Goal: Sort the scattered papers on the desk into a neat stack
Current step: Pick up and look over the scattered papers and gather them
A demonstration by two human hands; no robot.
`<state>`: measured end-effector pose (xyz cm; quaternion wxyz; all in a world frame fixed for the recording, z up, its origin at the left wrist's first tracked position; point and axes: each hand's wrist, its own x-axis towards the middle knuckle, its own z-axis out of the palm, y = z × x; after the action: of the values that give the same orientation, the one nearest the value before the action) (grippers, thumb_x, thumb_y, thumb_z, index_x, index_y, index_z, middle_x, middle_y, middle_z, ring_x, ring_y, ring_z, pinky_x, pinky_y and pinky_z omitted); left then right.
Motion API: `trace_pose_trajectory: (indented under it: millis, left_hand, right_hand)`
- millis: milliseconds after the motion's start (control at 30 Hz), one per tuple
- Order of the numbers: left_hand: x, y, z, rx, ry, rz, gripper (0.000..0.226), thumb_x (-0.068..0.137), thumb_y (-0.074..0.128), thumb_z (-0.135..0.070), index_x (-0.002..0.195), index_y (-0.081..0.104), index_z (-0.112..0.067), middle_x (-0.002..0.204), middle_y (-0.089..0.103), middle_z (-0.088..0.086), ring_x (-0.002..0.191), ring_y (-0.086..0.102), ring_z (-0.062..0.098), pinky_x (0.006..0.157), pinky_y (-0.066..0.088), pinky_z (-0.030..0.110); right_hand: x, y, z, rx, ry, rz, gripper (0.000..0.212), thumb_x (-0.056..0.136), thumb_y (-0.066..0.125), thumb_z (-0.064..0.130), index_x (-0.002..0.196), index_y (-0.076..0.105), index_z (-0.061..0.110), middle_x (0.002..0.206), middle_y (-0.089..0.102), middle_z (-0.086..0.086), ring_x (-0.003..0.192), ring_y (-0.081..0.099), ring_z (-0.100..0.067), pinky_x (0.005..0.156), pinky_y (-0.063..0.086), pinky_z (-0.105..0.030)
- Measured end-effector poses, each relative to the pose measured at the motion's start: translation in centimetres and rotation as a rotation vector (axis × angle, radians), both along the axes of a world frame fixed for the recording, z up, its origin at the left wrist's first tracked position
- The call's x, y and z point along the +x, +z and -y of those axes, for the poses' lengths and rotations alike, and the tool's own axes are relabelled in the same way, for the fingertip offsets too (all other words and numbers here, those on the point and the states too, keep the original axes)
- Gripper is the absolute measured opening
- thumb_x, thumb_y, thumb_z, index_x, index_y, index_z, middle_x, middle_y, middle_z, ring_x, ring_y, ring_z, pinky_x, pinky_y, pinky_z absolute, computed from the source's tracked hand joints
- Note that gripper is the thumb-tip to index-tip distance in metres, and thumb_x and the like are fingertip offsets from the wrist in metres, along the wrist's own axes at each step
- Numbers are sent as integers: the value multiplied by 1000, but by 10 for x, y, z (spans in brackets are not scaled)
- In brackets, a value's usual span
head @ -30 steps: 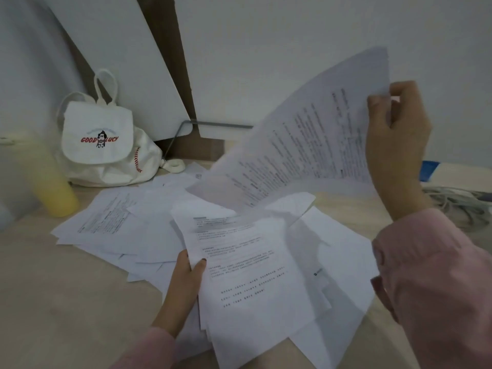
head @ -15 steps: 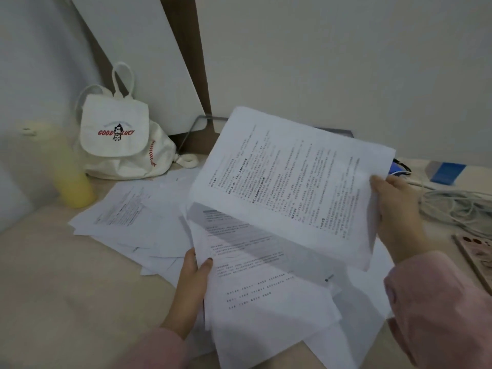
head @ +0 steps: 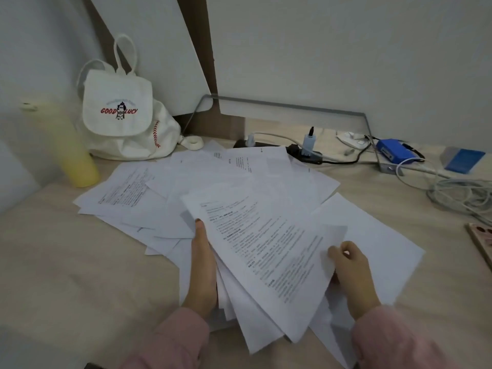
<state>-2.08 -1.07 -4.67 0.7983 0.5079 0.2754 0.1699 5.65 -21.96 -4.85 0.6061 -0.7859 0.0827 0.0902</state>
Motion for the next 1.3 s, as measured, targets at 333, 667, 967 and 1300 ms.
trace_pose_trajectory:
  millis: [333,667,967,1300]
  left_hand:
    - [-1,12,2,343,-104,-6,46,89,50,4,124,43,-25,122,57,-1,106,58,13,88,49,26]
    - [-9,70,-12,439,-117,236,40,88,54,0,117,55,-27,113,66,-9,102,64,6,85,52,23]
    - [4,92,-28,514,-28,306,37,80,67,-6,113,56,-16,101,65,-8,81,65,-8,68,51,8]
    - [5,88,-23,547,49,381,29,72,62,-21,98,53,-28,98,63,-13,83,64,-8,67,51,10]
  right_hand:
    - [9,29,16,-179,371,-20,30,87,62,17,115,56,10,108,63,-15,80,59,-16,68,45,-23]
    - [36,85,-3,189,425,87,39,87,60,18,125,54,21,114,69,-2,101,67,-20,88,51,-34]
    - [23,106,-19,355,376,281,35,86,50,0,115,59,16,111,69,-1,100,66,-16,87,51,-35]
    - [17,102,-22,403,305,307,31,87,50,6,109,63,24,107,70,5,99,65,-14,82,51,-32]
